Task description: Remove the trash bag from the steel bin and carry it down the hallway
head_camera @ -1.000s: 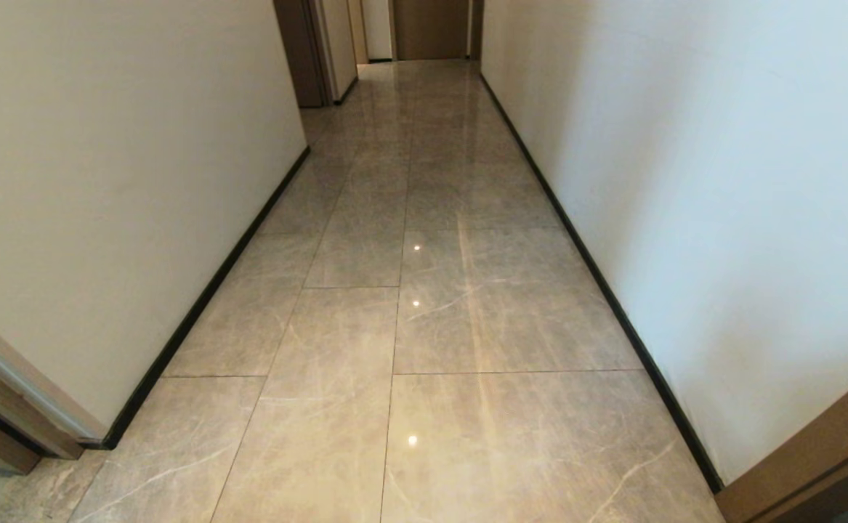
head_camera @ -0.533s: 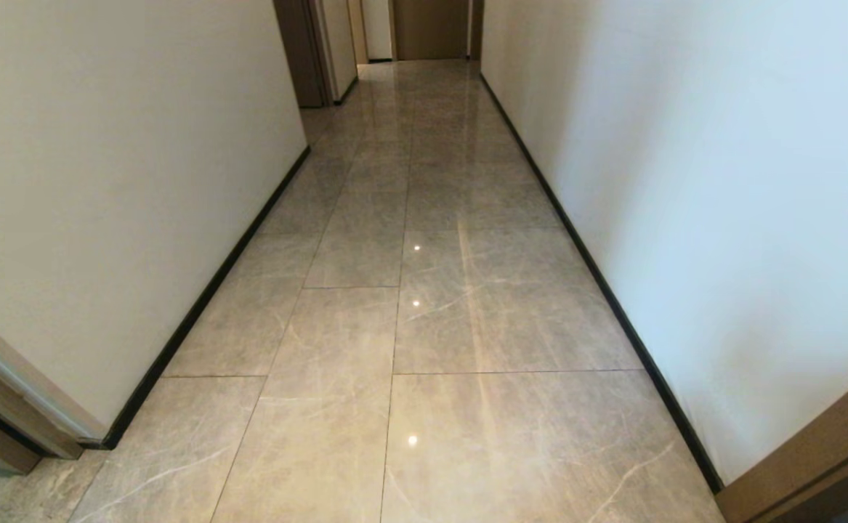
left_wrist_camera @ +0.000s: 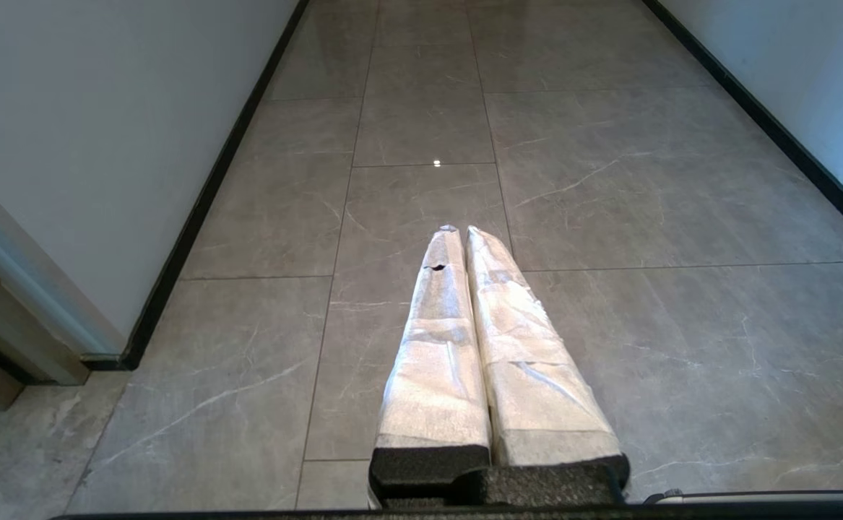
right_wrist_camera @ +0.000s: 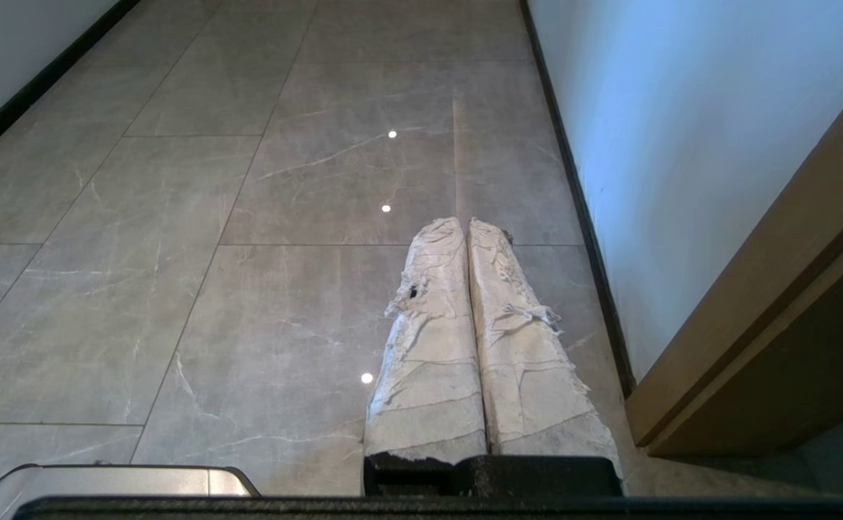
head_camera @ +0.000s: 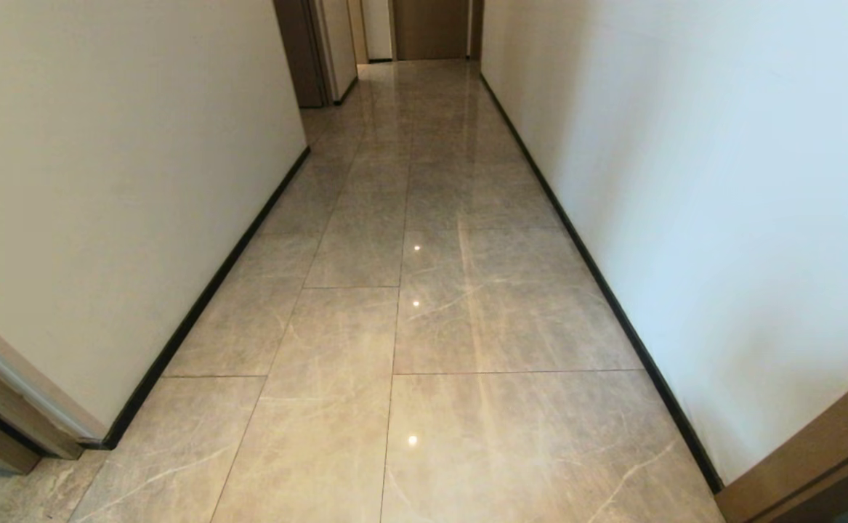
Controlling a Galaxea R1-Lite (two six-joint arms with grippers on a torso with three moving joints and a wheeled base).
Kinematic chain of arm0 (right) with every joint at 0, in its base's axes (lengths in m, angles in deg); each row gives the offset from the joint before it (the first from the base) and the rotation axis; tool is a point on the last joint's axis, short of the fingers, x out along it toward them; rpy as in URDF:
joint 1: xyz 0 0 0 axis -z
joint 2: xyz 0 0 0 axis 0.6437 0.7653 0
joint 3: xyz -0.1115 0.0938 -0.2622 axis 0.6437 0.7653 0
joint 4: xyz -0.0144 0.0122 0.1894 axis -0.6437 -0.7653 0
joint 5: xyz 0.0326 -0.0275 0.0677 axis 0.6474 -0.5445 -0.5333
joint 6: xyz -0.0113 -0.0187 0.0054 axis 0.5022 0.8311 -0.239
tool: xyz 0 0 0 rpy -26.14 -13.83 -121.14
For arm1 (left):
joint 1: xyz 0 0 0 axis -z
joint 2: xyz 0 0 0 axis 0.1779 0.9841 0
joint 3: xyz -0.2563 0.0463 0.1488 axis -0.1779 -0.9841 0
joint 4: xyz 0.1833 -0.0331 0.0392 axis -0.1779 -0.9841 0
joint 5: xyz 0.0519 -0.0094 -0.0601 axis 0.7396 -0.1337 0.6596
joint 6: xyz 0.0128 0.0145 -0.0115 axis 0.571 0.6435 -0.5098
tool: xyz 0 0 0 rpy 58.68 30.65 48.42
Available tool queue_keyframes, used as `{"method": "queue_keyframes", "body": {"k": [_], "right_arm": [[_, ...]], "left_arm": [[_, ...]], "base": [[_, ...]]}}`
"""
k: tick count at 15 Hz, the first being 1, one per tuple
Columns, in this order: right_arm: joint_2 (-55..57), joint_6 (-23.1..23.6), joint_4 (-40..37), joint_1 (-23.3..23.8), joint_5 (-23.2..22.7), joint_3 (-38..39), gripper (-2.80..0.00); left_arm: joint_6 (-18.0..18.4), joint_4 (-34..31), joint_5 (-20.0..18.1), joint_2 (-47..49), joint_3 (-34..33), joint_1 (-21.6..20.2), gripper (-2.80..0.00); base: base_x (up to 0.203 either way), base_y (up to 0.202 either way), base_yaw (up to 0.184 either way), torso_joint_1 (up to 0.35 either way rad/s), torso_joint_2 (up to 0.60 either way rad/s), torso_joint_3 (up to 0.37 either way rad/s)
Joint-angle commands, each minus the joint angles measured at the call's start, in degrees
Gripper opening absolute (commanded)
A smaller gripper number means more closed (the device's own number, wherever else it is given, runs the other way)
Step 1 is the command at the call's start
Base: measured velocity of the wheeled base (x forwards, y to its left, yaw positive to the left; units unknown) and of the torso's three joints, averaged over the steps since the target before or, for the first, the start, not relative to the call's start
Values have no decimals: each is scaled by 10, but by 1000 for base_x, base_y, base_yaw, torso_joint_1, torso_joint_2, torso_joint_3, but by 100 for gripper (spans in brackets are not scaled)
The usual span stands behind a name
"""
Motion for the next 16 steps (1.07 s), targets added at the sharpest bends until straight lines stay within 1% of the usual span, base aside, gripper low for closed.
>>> {"method": "queue_keyframes", "body": {"k": [1,16], "right_arm": [[1,1,0,0,0,0,-280],[1,1,0,0,0,0,-280]], "left_arm": [[0,0,0,0,-7,0,-280],[0,0,0,0,-7,0,-280]], "base": [[0,0,0,0,0,0],[0,0,0,0,0,0]]}}
